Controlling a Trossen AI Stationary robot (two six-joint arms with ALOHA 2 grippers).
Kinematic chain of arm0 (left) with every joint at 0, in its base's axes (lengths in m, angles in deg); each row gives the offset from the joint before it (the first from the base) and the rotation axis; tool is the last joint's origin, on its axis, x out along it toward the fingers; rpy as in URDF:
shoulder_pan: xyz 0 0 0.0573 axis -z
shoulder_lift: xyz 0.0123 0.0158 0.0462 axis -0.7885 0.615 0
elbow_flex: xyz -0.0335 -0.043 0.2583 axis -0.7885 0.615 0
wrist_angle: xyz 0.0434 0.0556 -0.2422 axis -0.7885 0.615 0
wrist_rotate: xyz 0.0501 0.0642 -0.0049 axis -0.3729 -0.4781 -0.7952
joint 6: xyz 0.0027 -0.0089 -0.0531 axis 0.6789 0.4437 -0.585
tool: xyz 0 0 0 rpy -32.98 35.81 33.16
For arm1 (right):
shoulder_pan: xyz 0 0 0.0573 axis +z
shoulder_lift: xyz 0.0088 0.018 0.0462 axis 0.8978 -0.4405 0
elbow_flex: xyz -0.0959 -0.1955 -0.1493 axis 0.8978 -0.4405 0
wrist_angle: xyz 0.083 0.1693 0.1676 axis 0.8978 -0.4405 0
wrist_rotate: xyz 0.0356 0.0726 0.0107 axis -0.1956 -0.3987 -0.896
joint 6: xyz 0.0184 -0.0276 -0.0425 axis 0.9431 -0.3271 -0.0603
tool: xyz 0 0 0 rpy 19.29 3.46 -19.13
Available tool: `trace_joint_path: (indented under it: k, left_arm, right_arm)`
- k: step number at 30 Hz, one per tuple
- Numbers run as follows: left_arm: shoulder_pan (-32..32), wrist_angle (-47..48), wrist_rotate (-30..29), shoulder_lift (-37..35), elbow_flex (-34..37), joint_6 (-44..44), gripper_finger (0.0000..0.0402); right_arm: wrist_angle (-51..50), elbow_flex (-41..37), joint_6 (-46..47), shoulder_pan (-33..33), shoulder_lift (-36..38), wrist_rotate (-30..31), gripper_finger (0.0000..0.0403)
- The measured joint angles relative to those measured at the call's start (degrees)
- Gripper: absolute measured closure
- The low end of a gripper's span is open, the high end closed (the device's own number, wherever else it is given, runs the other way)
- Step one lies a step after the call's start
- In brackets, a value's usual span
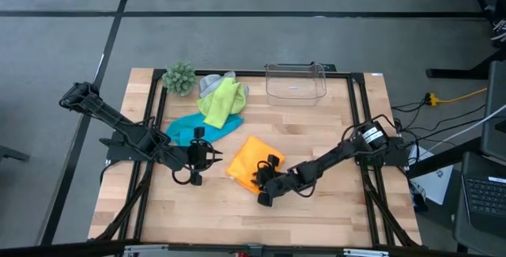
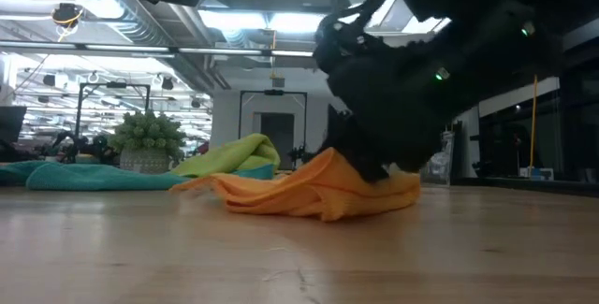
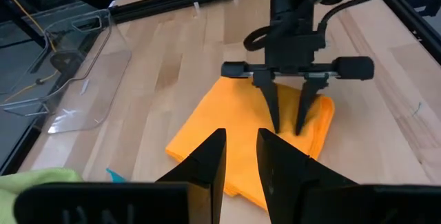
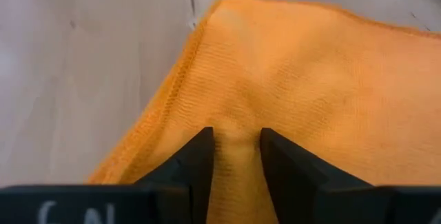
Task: Fold microfiber towels
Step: Fold the orange microfiber cloth, then put the orange microfiber cloth into the transparent bin
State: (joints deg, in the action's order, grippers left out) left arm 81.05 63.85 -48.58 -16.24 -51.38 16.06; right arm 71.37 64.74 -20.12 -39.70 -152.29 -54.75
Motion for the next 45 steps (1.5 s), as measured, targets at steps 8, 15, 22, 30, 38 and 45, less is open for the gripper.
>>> trace_joint_path:
  k: [8,15,22,30,38,45]
  left_arm:
    - [0.0,0.1,0.0,0.0,0.0,0.0,0.0327]
    - [0.0,0.3,0.0,0.0,0.0,0.0,0.0327]
    - [0.0,0.3,0.0,0.0,0.0,0.0,0.0327]
    - [0.0,0.2,0.0,0.0,0.0,-0.2,0.0327]
    - [0.0,0.0,0.0,0.0,0.0,-0.2,0.0327]
    - [0.0,-0.1,0.0,0.0,0.0,-0.3,0.0328]
  right_arm:
    - [0.8,1.0,-6.2,0.1,2.7,-0.1,0.0282]
    - [-10.9,6.2,-9.3,0.1,8.7,3.4,0.0282]
    - [-22.9,11.0,-9.0,-1.2,10.1,4.9,0.0282]
    - [-27.3,11.2,-5.3,-3.9,10.1,7.3,0.0282]
    - [-51.3,9.7,14.7,-12.6,10.0,-1.1,0.0282]
    - [-45.0,9.6,10.4,-19.6,10.0,-14.2,0.0282]
